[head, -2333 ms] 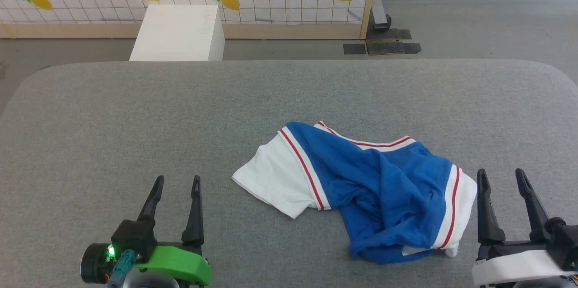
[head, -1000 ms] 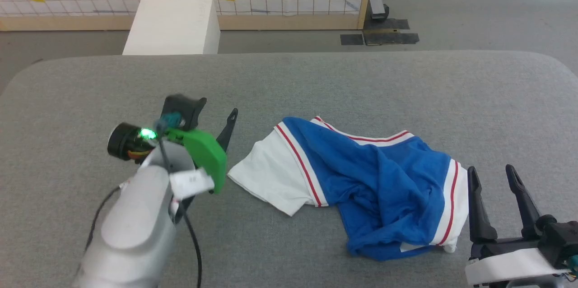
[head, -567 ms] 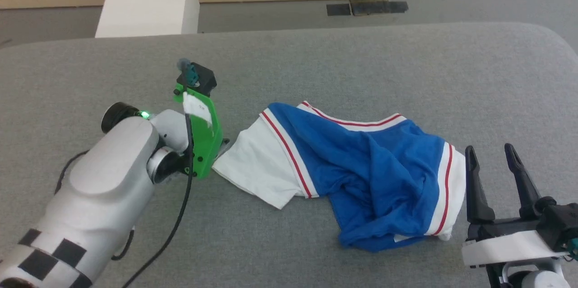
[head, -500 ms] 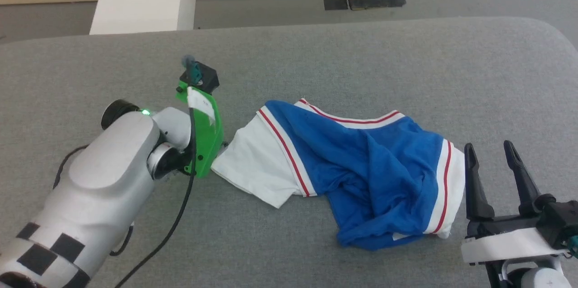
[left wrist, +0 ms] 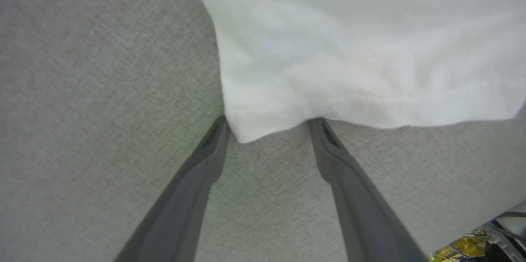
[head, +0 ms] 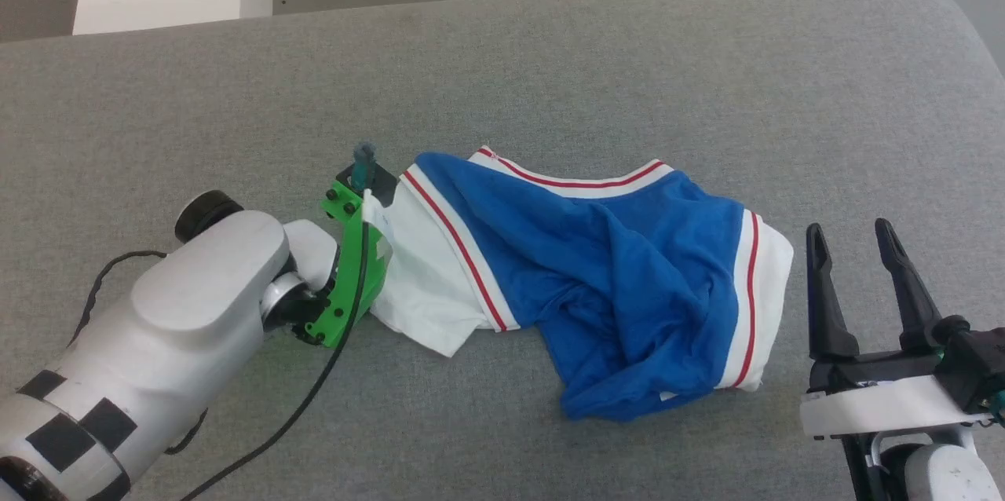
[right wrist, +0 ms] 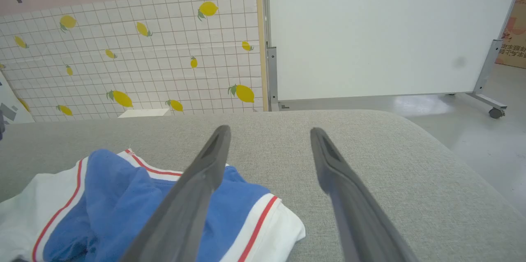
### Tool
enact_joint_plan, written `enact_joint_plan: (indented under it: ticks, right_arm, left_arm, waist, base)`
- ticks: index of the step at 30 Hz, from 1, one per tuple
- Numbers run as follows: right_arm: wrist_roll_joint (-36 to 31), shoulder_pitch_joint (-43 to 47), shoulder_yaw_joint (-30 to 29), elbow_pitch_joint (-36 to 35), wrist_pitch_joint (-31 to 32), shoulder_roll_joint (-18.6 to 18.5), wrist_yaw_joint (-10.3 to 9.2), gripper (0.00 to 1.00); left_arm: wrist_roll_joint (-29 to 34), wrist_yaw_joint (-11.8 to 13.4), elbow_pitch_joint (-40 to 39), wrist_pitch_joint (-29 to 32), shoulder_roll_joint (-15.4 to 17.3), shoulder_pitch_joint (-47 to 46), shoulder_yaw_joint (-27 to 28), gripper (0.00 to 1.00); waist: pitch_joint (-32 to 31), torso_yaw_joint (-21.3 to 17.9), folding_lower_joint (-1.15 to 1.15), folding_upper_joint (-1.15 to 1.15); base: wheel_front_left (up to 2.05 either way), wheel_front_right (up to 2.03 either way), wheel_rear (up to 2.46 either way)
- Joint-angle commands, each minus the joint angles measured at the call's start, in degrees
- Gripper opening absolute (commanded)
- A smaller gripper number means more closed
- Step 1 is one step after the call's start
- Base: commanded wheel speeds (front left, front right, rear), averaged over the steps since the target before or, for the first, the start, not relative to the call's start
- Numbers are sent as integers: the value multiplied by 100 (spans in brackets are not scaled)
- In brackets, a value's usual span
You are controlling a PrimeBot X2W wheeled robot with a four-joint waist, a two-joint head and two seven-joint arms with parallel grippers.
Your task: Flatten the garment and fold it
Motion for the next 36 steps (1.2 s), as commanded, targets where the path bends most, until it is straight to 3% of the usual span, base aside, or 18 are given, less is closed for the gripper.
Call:
enact_joint_plan:
  ticks: [1, 2, 3, 11, 17, 22, 28, 29, 30, 31, 32, 36]
  right_arm:
    - [23, -71, -20, 5, -34, 1, -10, 100]
    - [20, -58, -25, 22, -34, 1, -10, 100]
    - [11, -53, -17, 36, -34, 1, -10, 100]
    - [-12, 52, -2, 81, -34, 1, -10, 100]
    - [-24, 215, -84, 60, -34, 1, -10, 100]
    - [-35, 155, -68, 45, -34, 1, -10, 100]
    - [-113, 163, -92, 45, -34, 1, -10, 100]
    - [-119, 168, -104, 52, -34, 1, -10, 100]
    - [-130, 179, -123, 64, -34, 1, -10, 100]
    - [-147, 184, -137, 77, -34, 1, -10, 100]
    - [-285, 153, -162, 84, -34, 1, -10, 100]
    - [-579, -52, -242, 6, -34, 1, -10, 100]
  left_arm:
    - [-60, -13, 87, -133, -29, 57, -109, 67]
    - [-114, -13, 112, -235, -49, 52, -149, 17]
    - [-162, -13, 124, -295, -56, 45, -187, 0]
    - [-769, -13, -42, -983, 290, -5, -209, 0]
    - [-1087, 5, -71, -1297, 1075, 259, -39, 0]
    - [-1136, 209, 207, -1393, 1606, 677, -53, 0]
    - [-1304, 399, 545, -1697, 1676, 1083, 17, 0]
    - [-1337, 426, 578, -1815, 1627, 1107, 66, 38]
    - [-1314, 444, 605, -1997, 1563, 1124, 98, 100]
    - [-1307, 439, 619, -2139, 1505, 1144, 123, 100]
    - [-1291, 418, 596, -2798, 1357, 1183, 294, 100]
    - [-1141, 547, 395, -4030, 1373, 1282, 602, 100]
  waist:
    - [-12, 13, -1, 0]
    - [-42, 46, -1, 0]
    - [-72, 73, -1, 0]
    - [-465, 307, -1, 0]
    - [-607, 563, -1, 0]
    - [-535, 571, -1, 0]
    - [-439, 551, -1, 0]
    - [-447, 558, -1, 0]
    - [-467, 574, -1, 0]
    - [-493, 592, -1, 0]
    - [-617, 673, -1, 0]
    - [-796, 778, -1, 0]
  base:
    - [0, 0, 0]
    - [0, 0, 0]
    - [0, 0, 0]
    - [0, 0, 0]
    - [0, 0, 0]
    - [0, 0, 0]
    - [0, 0, 0]
    - [0, 0, 0]
    - [0, 0, 0]
    - [0, 0, 0]
    - [0, 0, 0]
    - [0, 0, 0]
